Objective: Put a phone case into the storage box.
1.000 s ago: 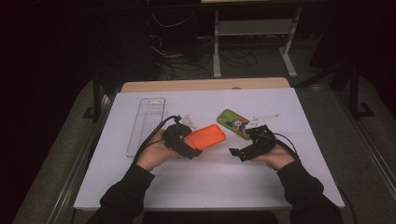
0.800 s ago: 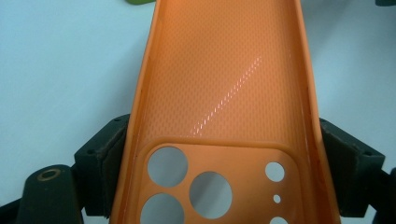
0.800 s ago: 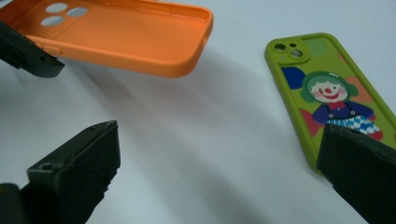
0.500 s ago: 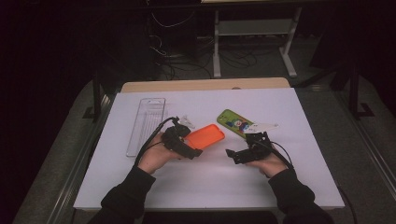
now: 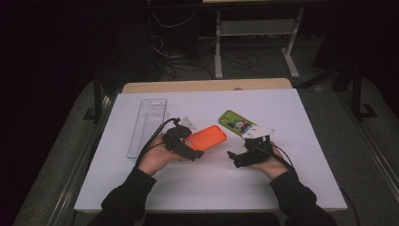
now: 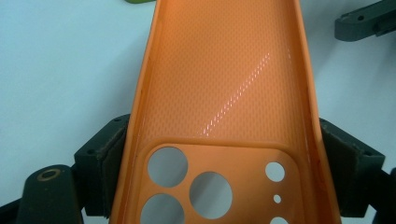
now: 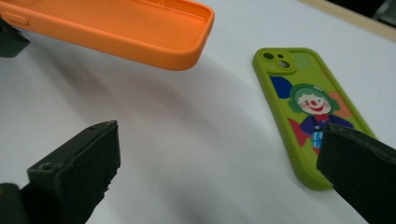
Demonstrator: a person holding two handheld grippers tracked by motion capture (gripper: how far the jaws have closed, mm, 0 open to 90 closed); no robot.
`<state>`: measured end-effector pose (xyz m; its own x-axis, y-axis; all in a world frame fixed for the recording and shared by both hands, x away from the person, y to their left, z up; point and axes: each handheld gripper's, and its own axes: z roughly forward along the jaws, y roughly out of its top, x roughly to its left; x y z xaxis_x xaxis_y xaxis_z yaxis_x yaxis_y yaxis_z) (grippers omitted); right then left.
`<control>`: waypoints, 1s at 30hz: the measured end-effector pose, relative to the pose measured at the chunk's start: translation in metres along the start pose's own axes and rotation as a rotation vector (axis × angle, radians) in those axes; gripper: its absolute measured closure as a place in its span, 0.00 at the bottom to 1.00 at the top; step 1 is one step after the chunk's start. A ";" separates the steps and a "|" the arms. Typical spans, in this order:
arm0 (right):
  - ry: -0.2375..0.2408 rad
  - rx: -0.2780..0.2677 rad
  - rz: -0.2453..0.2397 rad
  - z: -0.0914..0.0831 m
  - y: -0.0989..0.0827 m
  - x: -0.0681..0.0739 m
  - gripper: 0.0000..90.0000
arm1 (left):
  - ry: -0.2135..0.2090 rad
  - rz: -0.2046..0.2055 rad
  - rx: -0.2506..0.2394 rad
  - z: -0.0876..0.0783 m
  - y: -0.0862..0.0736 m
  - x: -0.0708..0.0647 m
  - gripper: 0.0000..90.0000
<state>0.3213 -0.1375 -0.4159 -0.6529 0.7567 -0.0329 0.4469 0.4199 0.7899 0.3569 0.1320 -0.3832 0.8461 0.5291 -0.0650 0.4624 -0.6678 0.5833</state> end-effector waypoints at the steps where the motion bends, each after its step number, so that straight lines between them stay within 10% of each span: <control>1: -0.009 -0.001 -0.021 0.000 0.000 0.000 0.00 | -0.001 0.005 0.000 0.000 0.000 0.000 0.17; 15: -0.084 -0.013 -0.173 -0.001 0.002 0.013 0.00 | -0.012 0.002 0.004 0.002 0.000 -0.002 0.17; 30: -0.220 -0.016 -0.479 0.003 0.000 0.031 0.00 | -0.011 0.019 0.007 0.004 0.001 -0.002 0.17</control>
<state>0.3027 -0.1127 -0.4187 -0.6368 0.5700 -0.5193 0.1194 0.7382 0.6639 0.3568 0.1285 -0.3855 0.8578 0.5102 -0.0627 0.4477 -0.6815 0.5789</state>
